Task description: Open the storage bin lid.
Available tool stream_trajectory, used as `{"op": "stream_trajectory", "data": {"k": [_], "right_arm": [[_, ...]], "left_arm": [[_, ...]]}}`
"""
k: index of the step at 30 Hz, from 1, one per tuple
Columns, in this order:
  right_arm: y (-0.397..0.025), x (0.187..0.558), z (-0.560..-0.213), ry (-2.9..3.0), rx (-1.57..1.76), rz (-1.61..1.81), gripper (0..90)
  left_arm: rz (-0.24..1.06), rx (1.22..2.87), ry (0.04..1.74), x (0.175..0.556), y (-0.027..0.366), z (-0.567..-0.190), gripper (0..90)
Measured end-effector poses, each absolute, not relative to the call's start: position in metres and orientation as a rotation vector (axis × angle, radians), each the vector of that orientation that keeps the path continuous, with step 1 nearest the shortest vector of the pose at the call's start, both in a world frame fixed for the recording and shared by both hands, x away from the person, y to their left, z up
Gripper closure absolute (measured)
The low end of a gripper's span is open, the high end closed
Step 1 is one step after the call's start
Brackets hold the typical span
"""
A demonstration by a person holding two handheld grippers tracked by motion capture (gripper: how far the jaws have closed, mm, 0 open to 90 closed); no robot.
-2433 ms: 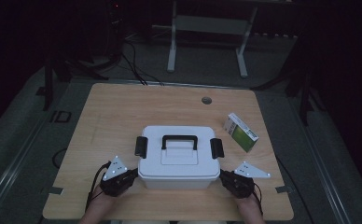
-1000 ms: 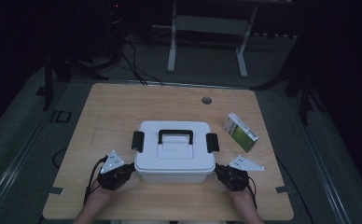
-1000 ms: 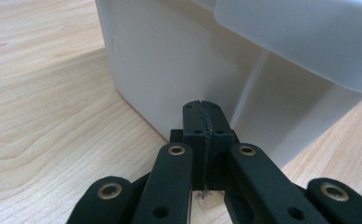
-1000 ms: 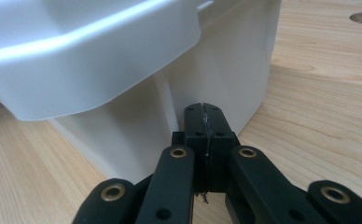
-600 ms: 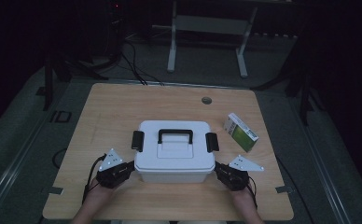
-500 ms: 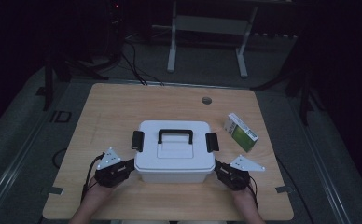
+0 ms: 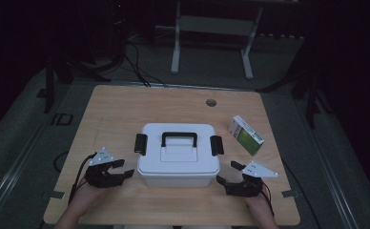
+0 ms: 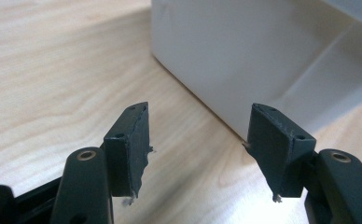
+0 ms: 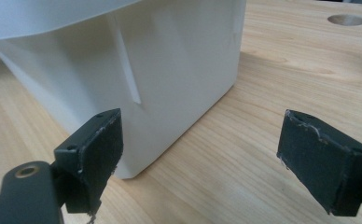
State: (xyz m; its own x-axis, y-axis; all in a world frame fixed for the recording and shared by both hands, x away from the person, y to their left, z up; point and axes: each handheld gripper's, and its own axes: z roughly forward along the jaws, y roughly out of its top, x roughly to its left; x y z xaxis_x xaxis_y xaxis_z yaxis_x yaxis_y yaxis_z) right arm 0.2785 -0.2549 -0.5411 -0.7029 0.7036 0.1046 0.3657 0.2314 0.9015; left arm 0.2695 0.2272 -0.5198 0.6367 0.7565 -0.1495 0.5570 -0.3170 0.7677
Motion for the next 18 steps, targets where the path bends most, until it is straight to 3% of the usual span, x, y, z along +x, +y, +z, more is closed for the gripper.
{"op": "stream_trajectory", "data": {"k": [18], "right_arm": [[-0.271,0.274,-0.543,2.172,1.041,1.441,13.9]], "left_arm": [[0.248,2.249,1.015,0.272,0.239,-0.508,39.5]]}}
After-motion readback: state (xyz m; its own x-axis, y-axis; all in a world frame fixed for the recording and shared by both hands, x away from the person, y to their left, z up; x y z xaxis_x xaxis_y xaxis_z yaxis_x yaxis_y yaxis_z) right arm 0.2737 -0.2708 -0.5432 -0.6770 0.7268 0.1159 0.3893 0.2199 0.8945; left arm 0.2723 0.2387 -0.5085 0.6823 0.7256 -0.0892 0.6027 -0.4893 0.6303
